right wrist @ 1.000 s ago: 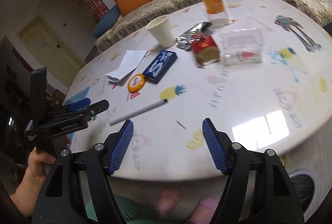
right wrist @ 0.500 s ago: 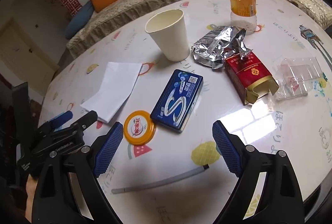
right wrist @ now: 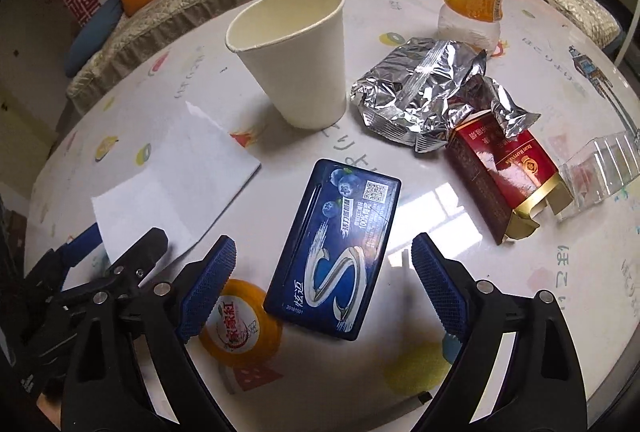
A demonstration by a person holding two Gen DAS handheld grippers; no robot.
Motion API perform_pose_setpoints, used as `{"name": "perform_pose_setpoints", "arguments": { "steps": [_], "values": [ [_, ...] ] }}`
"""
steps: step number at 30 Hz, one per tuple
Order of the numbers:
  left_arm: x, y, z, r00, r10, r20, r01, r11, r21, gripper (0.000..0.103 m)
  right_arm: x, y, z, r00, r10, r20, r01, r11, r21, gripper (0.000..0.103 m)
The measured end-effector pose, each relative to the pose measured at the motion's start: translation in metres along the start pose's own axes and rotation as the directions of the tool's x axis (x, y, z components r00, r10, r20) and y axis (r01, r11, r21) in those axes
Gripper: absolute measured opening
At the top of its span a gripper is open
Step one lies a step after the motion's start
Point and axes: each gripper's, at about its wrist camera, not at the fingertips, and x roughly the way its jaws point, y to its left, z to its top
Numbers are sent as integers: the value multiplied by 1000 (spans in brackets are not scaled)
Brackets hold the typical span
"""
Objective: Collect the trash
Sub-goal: 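Grasp the white paper with the left gripper while the right grasps the blue gum box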
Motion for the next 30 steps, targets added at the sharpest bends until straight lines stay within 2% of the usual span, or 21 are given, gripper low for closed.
{"name": "perform_pose_setpoints", "arguments": {
  "steps": [4, 6, 8, 10, 11, 12, 14, 15, 16, 17, 18, 19, 23, 30],
  "values": [
    [7, 3, -7, 999, -30, -18, 30, 999, -25, 96, 9, -5, -4, 1000, -18, -5, 18, 1000, -3, 87],
    [9, -4, -10, 1000, -4, -8, 4, 1000, 17, 93, 10, -4, -6, 1000, -28, 8, 28, 999, -40, 77],
    [8, -11, -13, 1000, 16, 3, -17, 999, 51, 89, 8, -5, -6, 999, -33, 11, 33, 998, -57, 61],
    [4, -13, -12, 1000, 16, 11, -16, 998, 54, 75, 6, -11, -4, 1000, -8, 3, 8, 999, -50, 58],
    [4, -13, -11, 1000, 11, 7, -12, 998, 54, 73, 6, -13, -3, 1000, 1, -4, -1, 999, -51, 58],
    [3, -14, -10, 1000, 17, 10, -18, 998, 59, 63, 6, -13, -2, 1000, 8, -10, -8, 998, -59, 58],
    [2, -14, -9, 1000, 10, 13, -11, 998, 56, 58, 5, -15, -2, 1000, 18, -16, -19, 998, -64, 57],
    [1, -13, -9, 1000, 12, 22, -13, 999, 51, 49, 5, -16, -2, 999, 28, -19, -29, 998, -63, 57],
    [-1, -10, -9, 999, -12, 34, 10, 999, 44, 30, 4, -19, -3, 999, 33, -20, -34, 998, -61, 57],
    [-2, -6, -9, 998, -59, 39, 58, 998, 26, 25, 3, -21, -3, 999, 38, -21, -39, 998, -57, 57],
    [-1, -3, -9, 996, -77, 38, 77, 997, 6, 14, 2, -23, -4, 999, 45, -20, -47, 997, -53, 57],
    [-1, -2, -10, 996, -80, 38, 80, 997, 3, 10, 1, -25, -4, 999, 46, -19, -47, 998, -52, 57],
    [-1, -3, -11, 996, -70, 49, 69, 997, 16, 9, 0, -30, -5, 997, 70, -20, -70, 997, -42, 57],
    [-8, -2, -13, 993, -85, 84, 86, 996, -13, 0, -9, -33, -3, 995, 95, -6, -95, 994, -54, 57]
  ]
}}
